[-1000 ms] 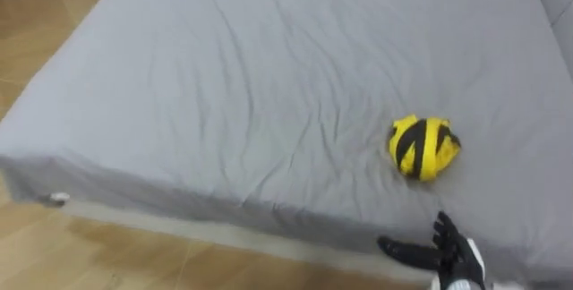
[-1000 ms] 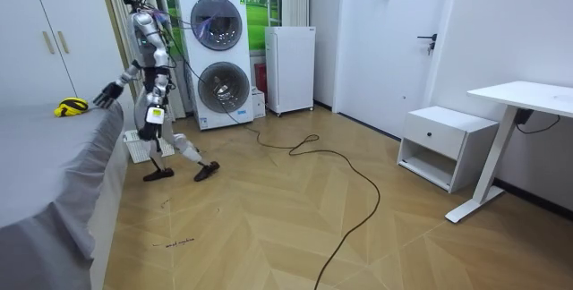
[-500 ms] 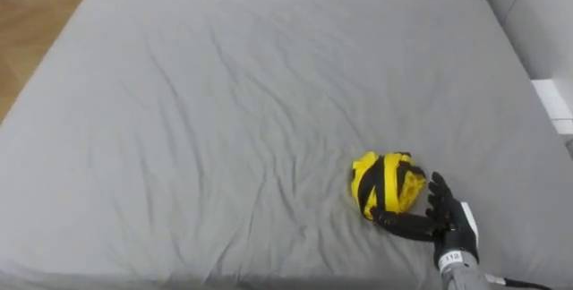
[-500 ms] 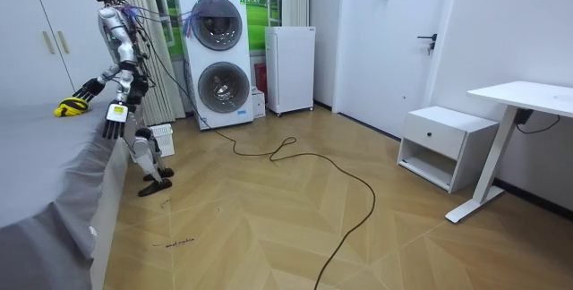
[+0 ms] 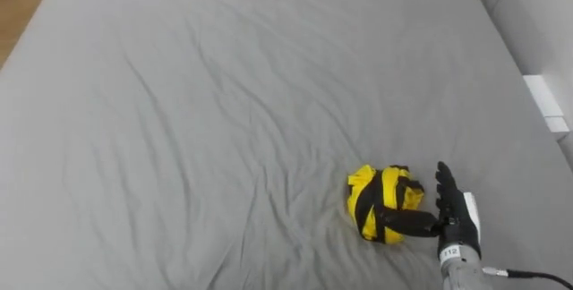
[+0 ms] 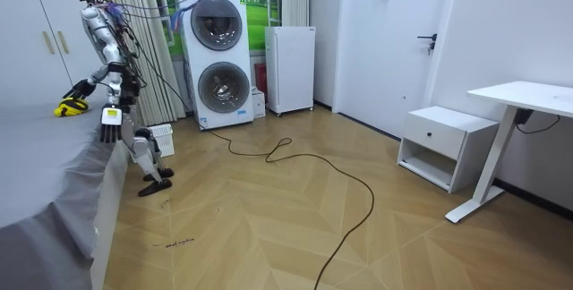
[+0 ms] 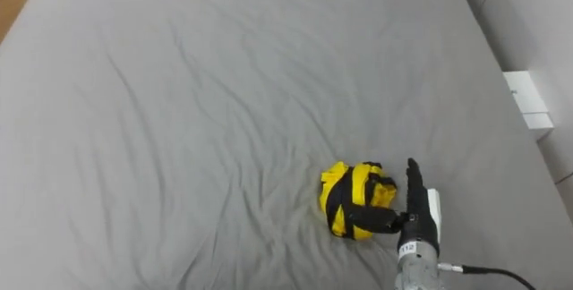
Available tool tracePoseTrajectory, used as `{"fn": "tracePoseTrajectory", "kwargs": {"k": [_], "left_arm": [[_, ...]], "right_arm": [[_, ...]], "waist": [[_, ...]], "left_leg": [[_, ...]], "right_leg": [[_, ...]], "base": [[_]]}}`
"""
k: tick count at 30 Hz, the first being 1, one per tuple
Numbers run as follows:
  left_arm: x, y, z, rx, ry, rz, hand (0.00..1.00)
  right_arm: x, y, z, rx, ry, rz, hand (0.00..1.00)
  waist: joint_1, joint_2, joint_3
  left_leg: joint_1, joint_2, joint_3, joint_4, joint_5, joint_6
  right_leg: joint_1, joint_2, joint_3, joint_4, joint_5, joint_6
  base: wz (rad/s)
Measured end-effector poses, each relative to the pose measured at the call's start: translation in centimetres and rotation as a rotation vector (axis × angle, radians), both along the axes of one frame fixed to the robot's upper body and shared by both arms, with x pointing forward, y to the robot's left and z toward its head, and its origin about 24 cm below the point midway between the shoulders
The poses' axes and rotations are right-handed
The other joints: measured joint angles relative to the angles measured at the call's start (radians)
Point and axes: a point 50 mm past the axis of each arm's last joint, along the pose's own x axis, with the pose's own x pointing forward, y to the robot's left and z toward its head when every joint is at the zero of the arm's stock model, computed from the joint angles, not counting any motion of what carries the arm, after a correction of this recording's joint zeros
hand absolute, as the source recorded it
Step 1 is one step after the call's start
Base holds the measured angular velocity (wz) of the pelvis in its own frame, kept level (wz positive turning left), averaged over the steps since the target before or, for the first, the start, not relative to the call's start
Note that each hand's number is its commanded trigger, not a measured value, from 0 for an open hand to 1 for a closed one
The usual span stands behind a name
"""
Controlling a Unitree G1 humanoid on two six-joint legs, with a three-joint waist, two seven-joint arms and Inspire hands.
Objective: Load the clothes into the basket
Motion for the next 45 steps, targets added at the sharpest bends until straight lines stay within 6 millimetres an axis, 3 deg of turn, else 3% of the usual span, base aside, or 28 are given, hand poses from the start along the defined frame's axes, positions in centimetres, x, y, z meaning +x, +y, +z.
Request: {"fn": "tracePoseTrajectory", "kwargs": {"k": [2,5,9,13,14,15,16,17,21,24,27,31,37,40,42,45], "left_arm": [[0.2,0.0,0.0,-0.003,0.004,-0.004,0.00],[0.4,0.0,0.0,-0.007,0.006,-0.006,0.00],[0.6,0.0,0.0,-0.019,0.008,-0.012,0.00],[0.3,0.2,-0.1,-0.026,0.030,-0.015,0.00],[0.0,0.3,-0.2,-0.029,0.048,-0.014,0.00],[-0.3,0.4,-0.2,-0.031,0.066,-0.012,0.00],[-0.3,0.4,-0.3,-0.033,0.072,-0.014,0.00],[-0.4,0.3,-0.3,-0.036,0.079,-0.018,0.00],[-0.2,0.3,-0.3,-0.024,0.084,-0.054,0.00],[-0.4,0.3,-0.3,-0.015,0.107,-0.077,0.00],[-0.5,0.4,-0.3,-0.010,0.120,-0.087,0.00],[-0.9,0.6,-0.4,-0.005,0.142,-0.084,0.00],[-1.6,1.1,-0.3,0.030,0.167,-0.101,0.00],[-1.2,1.5,-0.1,0.061,0.154,-0.095,0.00],[-0.4,1.5,0.1,0.069,0.109,-0.092,0.00],[1.1,1.4,0.6,0.081,0.041,-0.099,0.00]], "right_arm": [[-0.2,0.2,-0.8,-0.001,0.050,0.016,0.00],[-0.2,-0.1,-1.3,-0.008,0.107,0.010,0.00],[1.0,-0.3,-1.1,-0.027,0.123,0.013,0.00],[1.3,-1.6,-1.4,-0.071,0.177,-0.008,0.00],[1.3,-1.7,-1.6,-0.082,0.188,-0.021,0.07],[1.3,-1.8,-1.6,-0.092,0.194,-0.032,0.54],[1.3,-1.9,-1.7,-0.099,0.199,-0.037,0.88],[1.2,-2.3,-1.9,-0.113,0.211,-0.051,1.00],[1.6,-3.7,-1.7,-0.170,0.223,-0.104,1.00],[2.0,-6.1,-1.0,-0.230,0.241,-0.163,1.00],[1.6,-7.7,-0.8,-0.273,0.263,-0.221,1.00],[1.0,-8.5,-0.8,-0.279,0.281,-0.268,1.00],[-0.6,-9.2,-1.4,-0.195,0.292,-0.341,1.00],[-1.6,-9.0,-1.9,-0.144,0.295,-0.351,1.00],[-2.5,-8.5,-2.5,-0.107,0.309,-0.336,1.00],[-2.4,-7.7,-2.3,-0.064,0.263,-0.290,1.00]], "waist": [[0.001,-0.001,0.0009],[0.013,0.002,-0.0007],[0.017,0.002,0.0004],[0.062,0.000,0.0028],[0.064,-0.001,0.0042],[0.066,0.000,0.0060],[0.066,0.001,0.0072],[0.066,0.007,0.0116],[0.068,0.011,0.0136],[0.073,0.026,0.0157],[0.101,0.034,0.0147],[0.112,0.041,0.0109],[0.105,0.020,0.0066],[0.090,0.006,0.0095],[0.070,-0.009,0.0079],[0.043,-0.023,0.0087]], "left_leg": [[-0.007,0.000,-0.013,0.000,-0.001,0.001],[-0.031,-0.002,-0.015,0.000,0.009,0.015],[-0.054,-0.014,-0.016,0.001,0.015,0.024],[-0.053,-0.025,-0.019,0.000,0.013,0.031],[-0.056,-0.027,-0.022,0.000,0.011,0.034],[-0.067,-0.029,-0.028,0.003,0.010,0.036],[-0.071,-0.031,-0.034,0.005,0.009,0.038],[-0.079,-0.034,-0.040,0.008,0.008,0.044],[-0.123,-0.038,-0.042,0.030,0.008,0.057],[-0.151,-0.045,-0.065,0.036,0.009,0.067],[-0.155,-0.052,-0.074,0.036,0.011,0.071],[-0.152,-0.056,-0.090,0.034,0.013,0.072],[-0.093,-0.060,-0.091,0.004,0.014,0.072],[-0.038,-0.064,-0.087,-0.023,0.015,0.071],[-0.010,-0.066,-0.088,-0.027,0.015,0.071],[0.001,-0.065,-0.069,-0.034,0.015,0.071]], "right_leg": [[-0.002,-0.005,-0.020,0.002,-0.006,0.012],[-0.019,-0.014,-0.041,0.005,-0.016,0.067],[-0.035,-0.031,-0.087,0.007,-0.017,0.071],[-0.036,-0.048,-0.134,0.015,-0.017,0.071],[-0.036,-0.051,-0.151,0.015,-0.017,0.071],[-0.037,-0.055,-0.166,0.015,-0.017,0.071],[-0.038,-0.057,-0.177,0.014,-0.017,0.072],[-0.040,-0.059,-0.181,0.012,-0.018,0.074],[-0.065,-0.067,-0.203,0.017,-0.019,0.083],[-0.078,-0.070,-0.217,0.016,-0.013,0.095],[-0.084,-0.073,-0.222,0.016,-0.012,0.094],[-0.080,-0.075,-0.232,0.016,-0.008,0.088],[-0.028,-0.073,-0.228,-0.004,-0.008,0.088],[0.021,-0.072,-0.219,-0.021,-0.008,0.088],[0.041,-0.071,-0.168,-0.023,-0.008,0.088],[0.042,-0.069,-0.132,-0.023,-0.008,0.088]], "base": [[0.23],[0.22],[0.19],[0.05],[0.18],[0.21],[0.29],[0.36],[0.21],[0.18],[0.13],[0.15],[0.05],[-0.02],[-0.02],[-0.17]]}}
